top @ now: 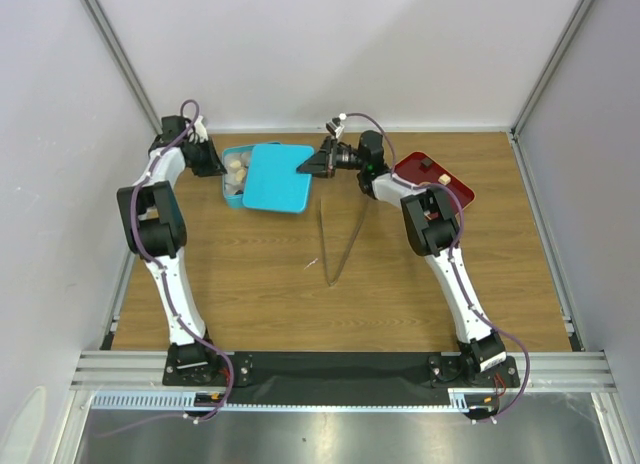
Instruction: Pack the chocolate
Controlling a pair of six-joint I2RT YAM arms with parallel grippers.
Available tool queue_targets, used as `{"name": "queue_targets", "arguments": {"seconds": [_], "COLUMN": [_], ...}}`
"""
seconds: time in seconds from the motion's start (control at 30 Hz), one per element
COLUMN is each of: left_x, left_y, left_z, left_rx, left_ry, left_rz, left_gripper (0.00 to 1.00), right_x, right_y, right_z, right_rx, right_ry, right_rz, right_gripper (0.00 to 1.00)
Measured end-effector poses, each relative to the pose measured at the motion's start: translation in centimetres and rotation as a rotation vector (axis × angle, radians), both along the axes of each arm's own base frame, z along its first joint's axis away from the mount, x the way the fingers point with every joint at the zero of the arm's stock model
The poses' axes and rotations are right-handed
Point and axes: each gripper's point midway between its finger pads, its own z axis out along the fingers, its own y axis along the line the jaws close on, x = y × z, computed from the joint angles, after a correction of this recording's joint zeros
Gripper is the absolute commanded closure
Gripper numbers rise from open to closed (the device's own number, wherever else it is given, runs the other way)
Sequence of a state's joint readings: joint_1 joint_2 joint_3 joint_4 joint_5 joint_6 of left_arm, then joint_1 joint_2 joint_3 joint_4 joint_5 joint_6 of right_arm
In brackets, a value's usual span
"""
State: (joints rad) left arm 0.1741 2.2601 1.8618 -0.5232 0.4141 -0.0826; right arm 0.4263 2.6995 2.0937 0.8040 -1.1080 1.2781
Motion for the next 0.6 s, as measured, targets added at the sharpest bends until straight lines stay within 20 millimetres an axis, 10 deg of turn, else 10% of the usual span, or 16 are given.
{"name": "queue_targets", "arguments": {"seconds": [0.4,0.6], "left_x": [-4.6,-6.8], "left_y": [-0.7,-1.0], "left_z": [0.0,0.0], "left_rx": [0.034,0.029], "left_ry": [0.063,0.090], "left_rz": [-0.023,-0.008], "left_gripper": [0.96,0.42], "right_x": [-0.5,-1.9], "right_y": [0.1,1.1], "right_z": [1.0,0.4], "right_rx": [-0.014,-0.022], "right_ry": [-0.031,0.017], "right_rz": [0.015,0.039], "right_gripper": [1.00,1.00]}}
